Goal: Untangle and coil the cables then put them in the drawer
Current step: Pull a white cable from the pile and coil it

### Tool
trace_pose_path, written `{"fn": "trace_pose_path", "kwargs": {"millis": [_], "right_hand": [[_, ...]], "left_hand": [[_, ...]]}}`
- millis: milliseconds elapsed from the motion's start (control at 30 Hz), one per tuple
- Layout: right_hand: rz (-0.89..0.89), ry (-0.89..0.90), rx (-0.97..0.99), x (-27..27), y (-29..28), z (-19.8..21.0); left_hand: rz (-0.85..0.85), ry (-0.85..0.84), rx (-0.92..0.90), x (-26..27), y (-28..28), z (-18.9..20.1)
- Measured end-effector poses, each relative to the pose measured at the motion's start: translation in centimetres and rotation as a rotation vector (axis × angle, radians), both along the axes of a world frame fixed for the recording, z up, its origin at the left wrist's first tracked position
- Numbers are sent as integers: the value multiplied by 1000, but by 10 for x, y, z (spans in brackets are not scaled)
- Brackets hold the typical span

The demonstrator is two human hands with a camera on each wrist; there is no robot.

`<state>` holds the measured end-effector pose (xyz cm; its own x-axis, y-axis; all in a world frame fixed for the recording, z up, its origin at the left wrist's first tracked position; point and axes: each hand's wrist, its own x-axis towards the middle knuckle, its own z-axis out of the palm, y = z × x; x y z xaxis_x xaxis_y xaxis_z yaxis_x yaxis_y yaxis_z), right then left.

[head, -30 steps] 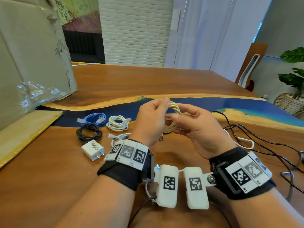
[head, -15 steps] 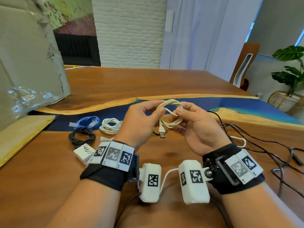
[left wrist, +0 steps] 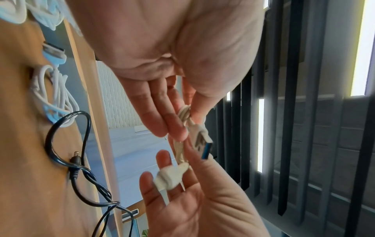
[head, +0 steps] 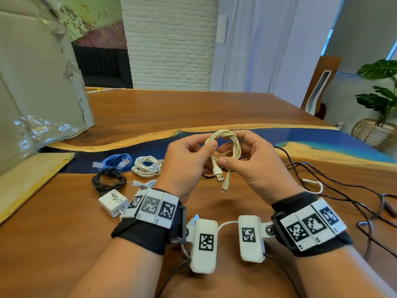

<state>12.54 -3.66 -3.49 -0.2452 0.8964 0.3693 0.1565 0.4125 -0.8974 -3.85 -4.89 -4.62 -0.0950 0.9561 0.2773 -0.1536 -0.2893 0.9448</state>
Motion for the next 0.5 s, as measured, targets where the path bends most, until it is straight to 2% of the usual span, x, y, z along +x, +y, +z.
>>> {"fn": "trace_pose_path", "kwargs": {"millis": [133, 300, 433, 500], "right_hand": [[-47, 24, 24, 1, 3, -3], [-58, 38, 16, 0, 4, -4], [-153, 49, -16, 14, 16, -6], [-187, 65, -48, 23, 20, -6]], "left_hand": [[20, 92, 23, -3, 1, -1], [8, 124, 22, -7, 5, -1], [60, 163, -51, -20, 15, 3], [71, 244, -117, -30, 22, 4]]}}
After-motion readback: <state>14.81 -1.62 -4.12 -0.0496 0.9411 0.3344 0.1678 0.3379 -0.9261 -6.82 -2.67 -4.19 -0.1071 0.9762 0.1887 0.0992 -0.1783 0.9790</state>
